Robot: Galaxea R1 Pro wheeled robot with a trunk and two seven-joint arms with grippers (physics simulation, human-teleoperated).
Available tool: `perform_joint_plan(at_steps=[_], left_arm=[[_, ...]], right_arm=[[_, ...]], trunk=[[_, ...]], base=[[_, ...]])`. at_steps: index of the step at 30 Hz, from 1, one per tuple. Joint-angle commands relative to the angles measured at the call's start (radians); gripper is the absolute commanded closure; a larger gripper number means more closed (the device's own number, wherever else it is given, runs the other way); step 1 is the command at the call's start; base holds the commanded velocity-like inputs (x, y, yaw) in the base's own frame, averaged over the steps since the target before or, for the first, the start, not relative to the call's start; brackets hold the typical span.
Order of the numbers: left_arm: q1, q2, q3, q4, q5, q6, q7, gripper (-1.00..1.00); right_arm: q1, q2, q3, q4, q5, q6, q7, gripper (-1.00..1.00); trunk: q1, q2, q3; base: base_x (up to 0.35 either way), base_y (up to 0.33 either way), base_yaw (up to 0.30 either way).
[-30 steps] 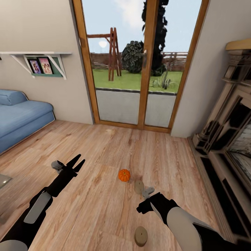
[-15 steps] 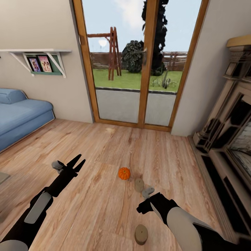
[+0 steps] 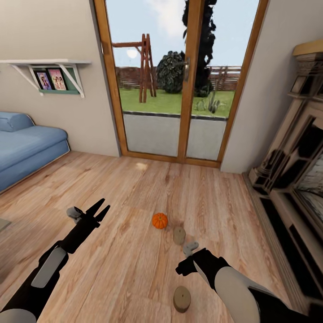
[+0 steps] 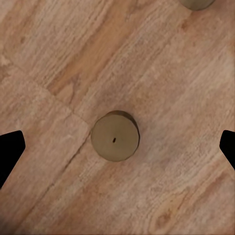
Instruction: Place each of the two pumpkins and all three candles from the living room inside a cabinet in the living room (use any cabinet), then make sure every cabinet is closed, and position the cauldron so it is next to a table in the living room.
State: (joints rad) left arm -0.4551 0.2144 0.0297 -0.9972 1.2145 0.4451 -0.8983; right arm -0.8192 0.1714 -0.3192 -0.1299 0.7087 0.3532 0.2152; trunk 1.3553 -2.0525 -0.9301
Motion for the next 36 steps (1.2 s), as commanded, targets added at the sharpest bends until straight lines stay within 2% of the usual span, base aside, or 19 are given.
perform_joint_plan(at_steps=[1,6,7,11,17,36], left_arm=[[0.0,0.0,-0.001,0.0,0.008,0.009,-0.001,-1.0],[0.0,0.0,-0.001,0.0,0.008,0.009,-0.001,-1.0],[0.0,0.0,-0.001,0.0,0.008,0.009,-0.001,-1.0],[0.0,-0.001,-0.001,0.0,0.008,0.009,-0.001,-1.0],[0.0,-0.001,-0.002,0.0,0.008,0.009,-0.001,-1.0],[0.0,-0.004,-0.003,0.0,0.008,0.009,-0.002,-1.0]], right_arm=[[0.0,0.001,-0.007,-0.003,0.011,0.006,0.005,-1.0],[0.0,0.0,-0.007,-0.003,0.011,0.01,-0.013,-1.0],[0.0,0.0,-0.007,-0.002,0.012,0.014,-0.052,-1.0],[0.0,0.003,-0.007,0.005,0.011,0.023,-0.081,-1.0],[0.0,0.003,-0.006,0.032,0.011,0.053,-0.089,-1.0],[0.0,0.003,-0.005,0.039,0.011,0.06,-0.079,-1.0]], trunk=[[0.004,-0.008,-0.004],[0.023,-0.043,-0.02],[0.027,-0.05,-0.023],[0.042,-0.078,-0.035],[0.065,-0.12,-0.054],[0.138,-0.253,-0.114]], base=[[0.0,0.0,0.0],[0.0,0.0,0.0],[0.0,0.0,0.0],[0.0,0.0,0.0],[0.0,0.0,0.0],[0.0,0.0,0.0]])
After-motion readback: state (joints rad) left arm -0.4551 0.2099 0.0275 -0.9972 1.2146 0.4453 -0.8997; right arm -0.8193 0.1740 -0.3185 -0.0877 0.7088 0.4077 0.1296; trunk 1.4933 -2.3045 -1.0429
